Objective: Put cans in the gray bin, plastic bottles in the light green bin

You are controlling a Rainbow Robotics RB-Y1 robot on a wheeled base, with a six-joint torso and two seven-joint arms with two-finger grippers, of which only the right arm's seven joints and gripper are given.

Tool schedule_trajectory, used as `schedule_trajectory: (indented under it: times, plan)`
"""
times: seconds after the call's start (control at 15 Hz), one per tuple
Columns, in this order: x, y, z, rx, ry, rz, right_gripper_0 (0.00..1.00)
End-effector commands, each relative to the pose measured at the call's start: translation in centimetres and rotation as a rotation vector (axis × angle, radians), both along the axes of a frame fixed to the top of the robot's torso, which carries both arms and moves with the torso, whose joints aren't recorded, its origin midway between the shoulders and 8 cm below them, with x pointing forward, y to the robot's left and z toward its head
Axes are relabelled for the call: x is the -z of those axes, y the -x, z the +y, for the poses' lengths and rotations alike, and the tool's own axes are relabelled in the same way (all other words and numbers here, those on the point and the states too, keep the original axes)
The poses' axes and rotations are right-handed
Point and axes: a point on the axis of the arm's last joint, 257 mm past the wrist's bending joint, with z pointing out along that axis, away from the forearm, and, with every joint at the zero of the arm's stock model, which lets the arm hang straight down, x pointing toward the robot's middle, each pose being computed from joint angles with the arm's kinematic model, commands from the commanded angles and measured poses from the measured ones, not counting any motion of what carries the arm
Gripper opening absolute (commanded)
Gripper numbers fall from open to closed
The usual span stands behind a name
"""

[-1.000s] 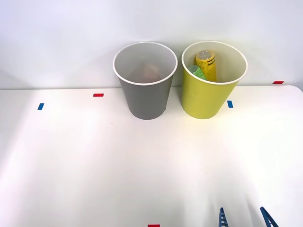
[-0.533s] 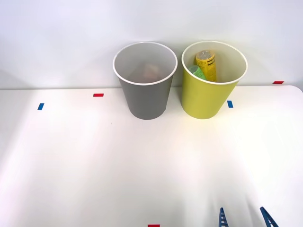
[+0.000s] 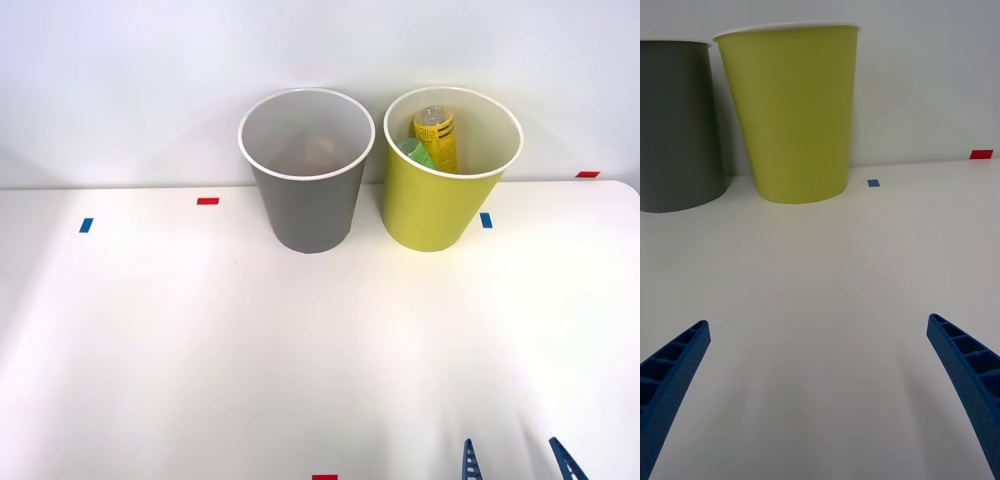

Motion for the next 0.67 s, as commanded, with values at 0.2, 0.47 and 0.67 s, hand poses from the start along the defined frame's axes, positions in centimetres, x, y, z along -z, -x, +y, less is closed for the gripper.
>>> schedule_trajectory:
  times: [0.2,0.47,0.67]
  plan:
    - [0.0,0.0,0.0,0.0,0.0,0.0,1.0]
    - [0.0,0.0,0.0,0.0,0.0,0.0,1.0]
    - [0.0,0.0,0.0,0.0,0.0,0.0,1.0]
